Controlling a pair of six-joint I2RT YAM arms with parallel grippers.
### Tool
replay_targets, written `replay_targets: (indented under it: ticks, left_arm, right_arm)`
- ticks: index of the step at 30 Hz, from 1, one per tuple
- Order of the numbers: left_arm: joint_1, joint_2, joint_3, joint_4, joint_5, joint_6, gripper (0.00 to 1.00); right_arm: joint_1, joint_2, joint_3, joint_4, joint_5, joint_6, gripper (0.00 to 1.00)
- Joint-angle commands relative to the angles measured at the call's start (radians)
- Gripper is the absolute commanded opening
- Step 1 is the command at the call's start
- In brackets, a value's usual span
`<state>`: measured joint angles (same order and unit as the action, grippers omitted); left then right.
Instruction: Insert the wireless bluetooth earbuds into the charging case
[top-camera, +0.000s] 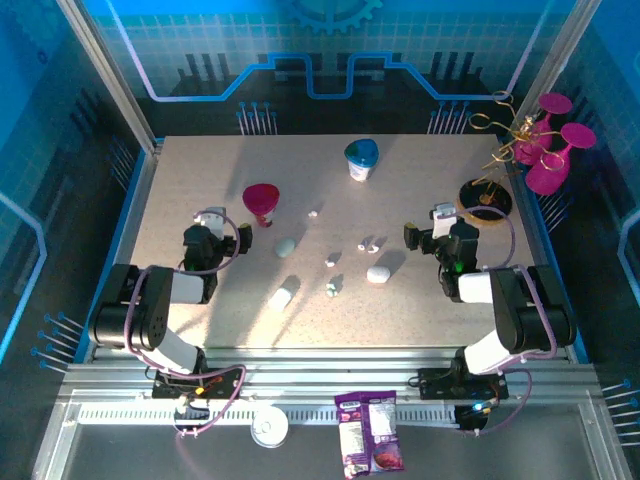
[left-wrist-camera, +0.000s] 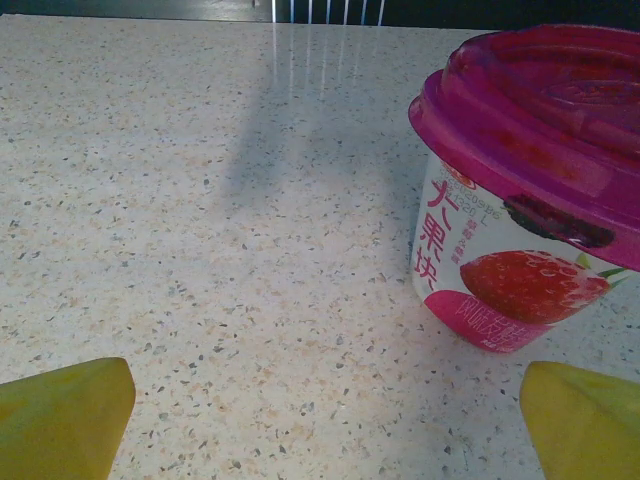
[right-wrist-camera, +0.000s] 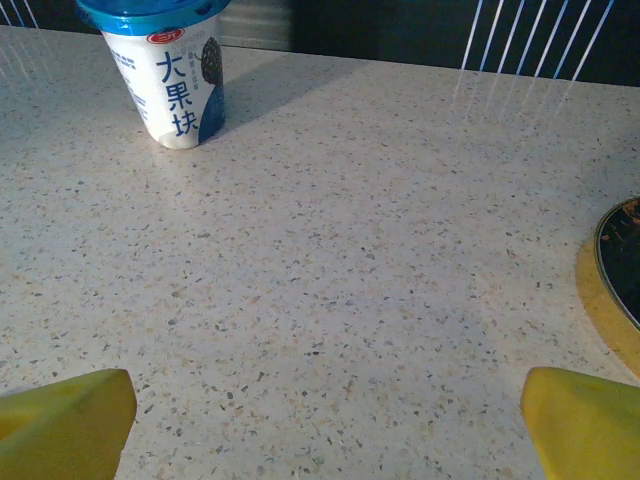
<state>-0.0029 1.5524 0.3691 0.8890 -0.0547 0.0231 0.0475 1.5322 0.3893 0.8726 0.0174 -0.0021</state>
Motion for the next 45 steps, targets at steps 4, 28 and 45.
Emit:
replay_targets:
  ticks: [4, 28, 45]
  left_arm:
    - [0.007, -0.001, 0.017, 0.028, 0.016, -0.023, 0.99]
    - [-0.002, -0.199, -0.024, -0.067, -0.022, -0.019, 0.99]
    - [-0.275, -0.706, 0.182, -0.883, -0.105, -0.112, 0.99]
  right_arm:
    - [0.003, 0.009, 0.011, 0.014, -0.01, -0.013, 1.0]
    - [0.005, -0.106, -0.008, -0.046, -0.01, -0.016, 1.0]
    - [0.297, -0.444, 0.119, -0.537, -0.059, -0.089, 1.0]
